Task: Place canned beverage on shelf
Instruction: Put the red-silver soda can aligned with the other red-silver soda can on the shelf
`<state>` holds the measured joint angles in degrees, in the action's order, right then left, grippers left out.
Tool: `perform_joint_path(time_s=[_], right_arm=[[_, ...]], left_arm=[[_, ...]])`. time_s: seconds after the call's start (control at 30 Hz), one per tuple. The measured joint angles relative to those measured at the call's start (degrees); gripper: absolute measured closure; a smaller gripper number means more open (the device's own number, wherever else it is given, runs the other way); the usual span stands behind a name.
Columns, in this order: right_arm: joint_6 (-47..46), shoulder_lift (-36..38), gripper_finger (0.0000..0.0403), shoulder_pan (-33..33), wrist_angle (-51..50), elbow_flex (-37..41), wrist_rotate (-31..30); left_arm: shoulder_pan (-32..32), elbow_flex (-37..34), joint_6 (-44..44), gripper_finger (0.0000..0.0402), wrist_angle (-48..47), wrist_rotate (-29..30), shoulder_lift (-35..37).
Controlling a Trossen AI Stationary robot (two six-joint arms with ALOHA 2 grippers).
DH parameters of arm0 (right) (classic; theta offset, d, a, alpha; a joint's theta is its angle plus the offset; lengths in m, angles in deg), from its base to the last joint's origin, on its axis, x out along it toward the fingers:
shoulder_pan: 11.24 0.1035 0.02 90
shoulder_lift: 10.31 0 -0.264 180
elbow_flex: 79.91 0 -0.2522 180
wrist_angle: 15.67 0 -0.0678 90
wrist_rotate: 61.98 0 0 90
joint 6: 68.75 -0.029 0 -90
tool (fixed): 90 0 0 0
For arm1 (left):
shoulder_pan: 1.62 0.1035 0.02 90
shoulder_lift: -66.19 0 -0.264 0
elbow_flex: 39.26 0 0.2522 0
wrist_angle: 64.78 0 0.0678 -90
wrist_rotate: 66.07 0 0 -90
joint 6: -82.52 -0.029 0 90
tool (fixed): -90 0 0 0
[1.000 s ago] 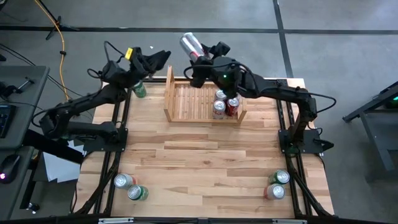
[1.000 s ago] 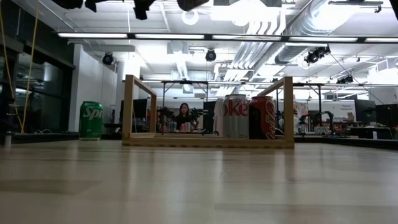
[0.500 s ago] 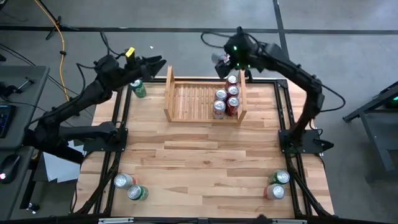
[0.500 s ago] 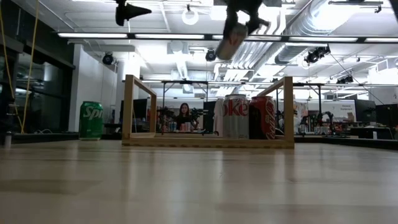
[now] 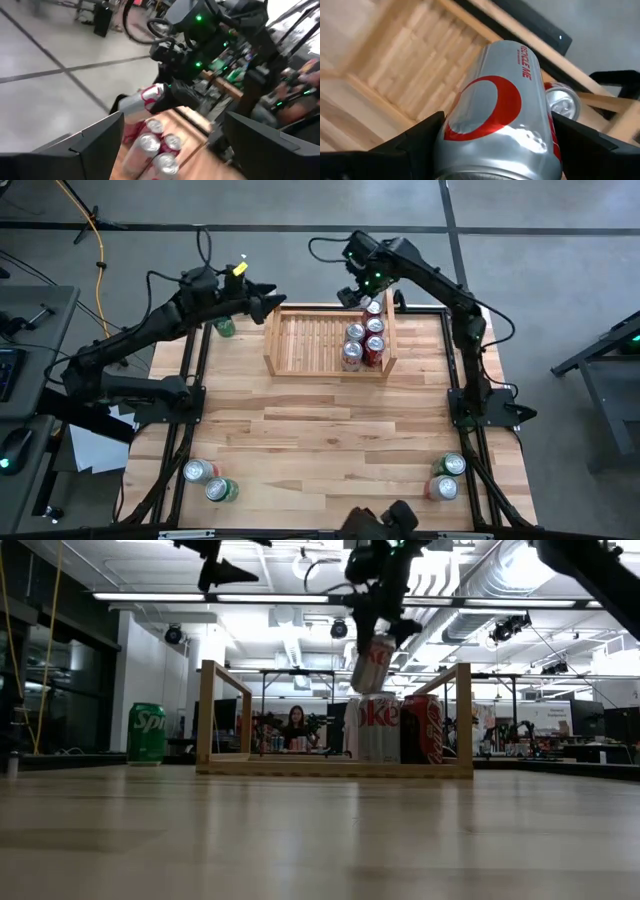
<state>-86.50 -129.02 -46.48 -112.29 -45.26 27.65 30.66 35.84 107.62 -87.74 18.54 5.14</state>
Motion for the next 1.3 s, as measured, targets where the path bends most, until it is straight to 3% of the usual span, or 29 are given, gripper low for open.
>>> perform_joint_path(time_s=[0.23,0.47,0.57,0.67,0.77,0.9,0.93,1.03,1.3], right_arm=[[6.7,-1.7,0.0096,0.6,-0.6,-1.0,3.4],[13.8,1.1,0.0096,3.7,-1.6,-2.6,8.6],[13.8,2.3,0.0096,4.6,-2.2,-2.6,8.3],[13.9,2.6,0.0096,5.5,-2.2,-2.5,7.9],[13.8,2.8,0.0096,6.1,-2.1,-2.5,8.0],[13.9,2.8,0.0096,6.6,-2.1,-2.4,7.9],[13.9,2.8,0.0096,6.5,-2.1,-2.4,7.9],[13.9,2.8,0.0096,6.4,-2.1,-2.4,7.6],[14.3,2.8,0.0096,6.5,-1.3,-2.4,8.4]], left_arm=[[-0.5,0.0,-13.6,0.0071,-2.7,6.9,-3.9],[-0.5,0.1,-41.0,0.0076,4.6,8.7,-12.9],[-1.0,0.1,-52.6,0.0093,9.7,10.8,-17.2],[-1.3,0.1,-57.9,0.0133,16.1,13.7,-20.8],[-1.8,0.1,-58.0,0.0208,20.8,12.4,-23.3],[-2.9,0.1,-52.7,0.0358,21.0,11.2,-24.5],[-2.9,0.1,-50.8,0.0379,20.4,9.8,-24.5],[-3.1,0.1,-47.3,0.0388,19.4,6.2,-24.7],[-6.3,0.1,-45.9,0.0401,19.2,5.8,-29.4]])
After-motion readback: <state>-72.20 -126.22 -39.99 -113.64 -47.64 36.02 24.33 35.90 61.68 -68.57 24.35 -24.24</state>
